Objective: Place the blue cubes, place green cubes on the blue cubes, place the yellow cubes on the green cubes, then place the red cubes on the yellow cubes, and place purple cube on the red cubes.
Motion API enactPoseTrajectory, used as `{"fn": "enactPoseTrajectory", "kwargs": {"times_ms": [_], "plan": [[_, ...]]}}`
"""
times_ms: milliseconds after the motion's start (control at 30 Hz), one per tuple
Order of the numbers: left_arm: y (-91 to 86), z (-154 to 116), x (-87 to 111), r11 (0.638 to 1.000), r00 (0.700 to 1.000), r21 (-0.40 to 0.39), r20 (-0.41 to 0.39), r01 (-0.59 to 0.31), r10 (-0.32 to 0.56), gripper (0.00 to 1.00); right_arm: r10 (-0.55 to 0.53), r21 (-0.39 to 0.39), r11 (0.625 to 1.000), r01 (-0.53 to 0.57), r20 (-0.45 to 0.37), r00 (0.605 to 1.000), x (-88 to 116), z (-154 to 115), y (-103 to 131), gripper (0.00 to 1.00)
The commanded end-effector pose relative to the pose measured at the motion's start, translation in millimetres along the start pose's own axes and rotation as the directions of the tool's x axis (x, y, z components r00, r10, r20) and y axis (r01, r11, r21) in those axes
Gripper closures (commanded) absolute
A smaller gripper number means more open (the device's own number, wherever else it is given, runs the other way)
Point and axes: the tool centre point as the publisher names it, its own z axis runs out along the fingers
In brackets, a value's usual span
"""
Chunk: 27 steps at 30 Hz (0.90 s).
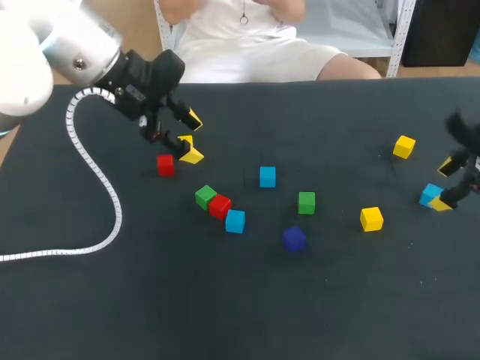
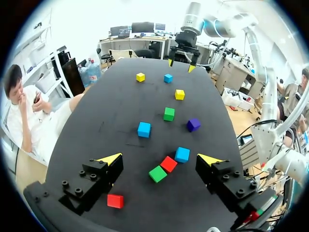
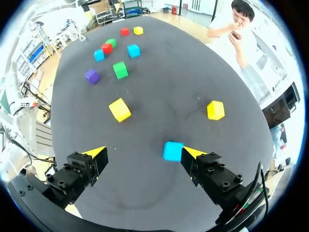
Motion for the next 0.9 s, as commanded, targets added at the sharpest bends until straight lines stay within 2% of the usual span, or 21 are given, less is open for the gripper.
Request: {"fn": "enactPoseTrajectory", "kwargs": {"times_ms": [33, 300, 533, 900], "plan": [[-0.2, 0, 0.4, 1.0, 1.0, -0.001, -0.001, 0.0, 0.0, 0.0, 0.007, 0.01, 1.0, -0.007, -0.01, 1.0, 14, 2, 1, 0.0], [-0.2, 0, 0.4, 1.0, 1.0, -0.001, -0.001, 0.0, 0.0, 0.0, -0.044, -0.047, 0.998, 0.039, -0.091, 0.995, 19, 25, 3, 0.0], [-0.2, 0, 0.4, 1.0, 1.0, -0.001, -0.001, 0.0, 0.0, 0.0, -0.041, -0.014, 0.999, 0.04, -0.094, 0.995, 24, 30, -12, 0.0], [-0.2, 0, 0.4, 1.0, 1.0, -0.001, -0.001, 0.0, 0.0, 0.0, -0.046, -0.023, 0.999, 0.044, -0.1, 0.994, 22, 39, -30, 0.0]]}}
